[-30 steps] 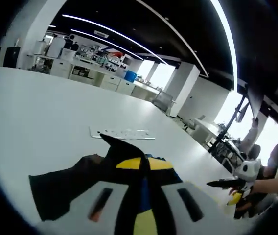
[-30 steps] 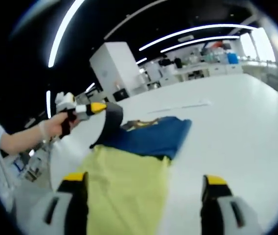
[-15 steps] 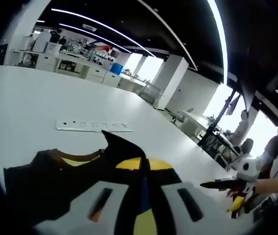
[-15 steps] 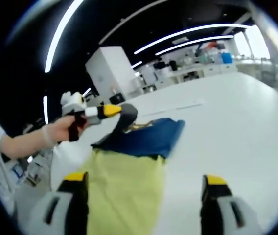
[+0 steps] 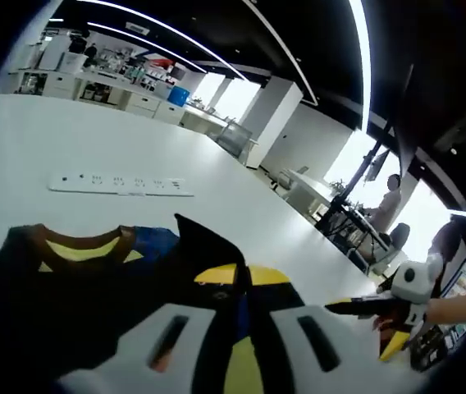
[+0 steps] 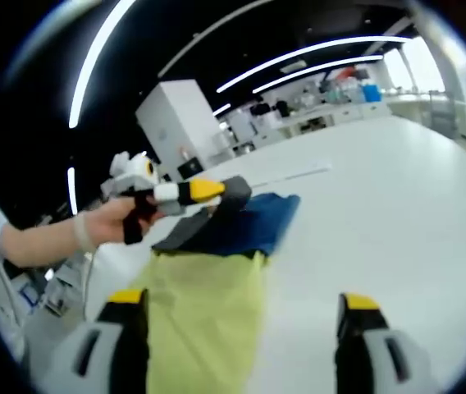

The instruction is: Fold the garment on the visible template until the final outline fits inside the template.

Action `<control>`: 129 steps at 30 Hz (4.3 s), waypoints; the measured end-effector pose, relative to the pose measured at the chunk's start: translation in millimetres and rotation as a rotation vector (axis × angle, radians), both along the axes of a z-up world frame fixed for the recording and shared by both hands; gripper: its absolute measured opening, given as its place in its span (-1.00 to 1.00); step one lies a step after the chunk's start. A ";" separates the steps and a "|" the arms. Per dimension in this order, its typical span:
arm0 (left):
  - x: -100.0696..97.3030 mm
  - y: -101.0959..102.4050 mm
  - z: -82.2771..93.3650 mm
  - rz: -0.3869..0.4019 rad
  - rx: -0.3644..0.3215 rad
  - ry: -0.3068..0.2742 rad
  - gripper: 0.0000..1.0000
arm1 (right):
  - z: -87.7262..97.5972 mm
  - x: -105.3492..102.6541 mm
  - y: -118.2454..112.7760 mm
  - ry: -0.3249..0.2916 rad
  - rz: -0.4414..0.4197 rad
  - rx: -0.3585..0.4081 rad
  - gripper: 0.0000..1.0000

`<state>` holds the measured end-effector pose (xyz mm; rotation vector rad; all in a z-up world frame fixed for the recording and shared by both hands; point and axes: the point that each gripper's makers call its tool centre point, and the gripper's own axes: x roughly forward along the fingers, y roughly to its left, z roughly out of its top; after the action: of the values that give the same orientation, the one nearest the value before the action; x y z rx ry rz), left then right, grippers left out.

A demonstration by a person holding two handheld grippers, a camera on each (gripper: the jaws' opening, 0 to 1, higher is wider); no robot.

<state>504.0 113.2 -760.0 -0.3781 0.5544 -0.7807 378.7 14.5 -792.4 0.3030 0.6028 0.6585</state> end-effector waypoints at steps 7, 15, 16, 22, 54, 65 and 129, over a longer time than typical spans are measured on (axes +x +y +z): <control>-1.4 -6.4 -17.9 -0.037 0.041 0.017 -0.99 | 0.5 -0.7 0.3 0.002 -0.005 0.002 0.91; -3.9 -6.9 -18.1 -0.055 0.042 0.008 -0.85 | 0.8 1.7 3.4 0.001 0.000 0.007 0.91; -4.9 -7.0 -18.0 -0.060 0.045 0.004 -0.78 | 0.5 2.0 3.6 0.001 0.003 0.005 0.91; -6.1 -1.9 -19.6 -0.090 0.139 -0.083 0.04 | 2.1 1.2 7.1 -0.004 0.010 0.004 0.91; -58.8 110.8 -2.6 -0.077 0.212 -0.103 0.79 | 24.2 -0.5 19.6 -0.055 0.086 -0.067 0.89; -92.7 161.0 -11.6 -0.037 0.277 -0.099 0.77 | 26.4 -9.7 16.9 -0.053 0.104 -0.099 0.88; -284.4 255.3 -59.9 -0.069 0.344 0.138 -0.13 | -30.8 -122.1 -3.2 0.086 0.325 -0.331 0.04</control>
<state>219.6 368.5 -820.0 -0.0950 0.8204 -0.7122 256.6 11.4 -823.2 -0.0798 0.8403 0.8450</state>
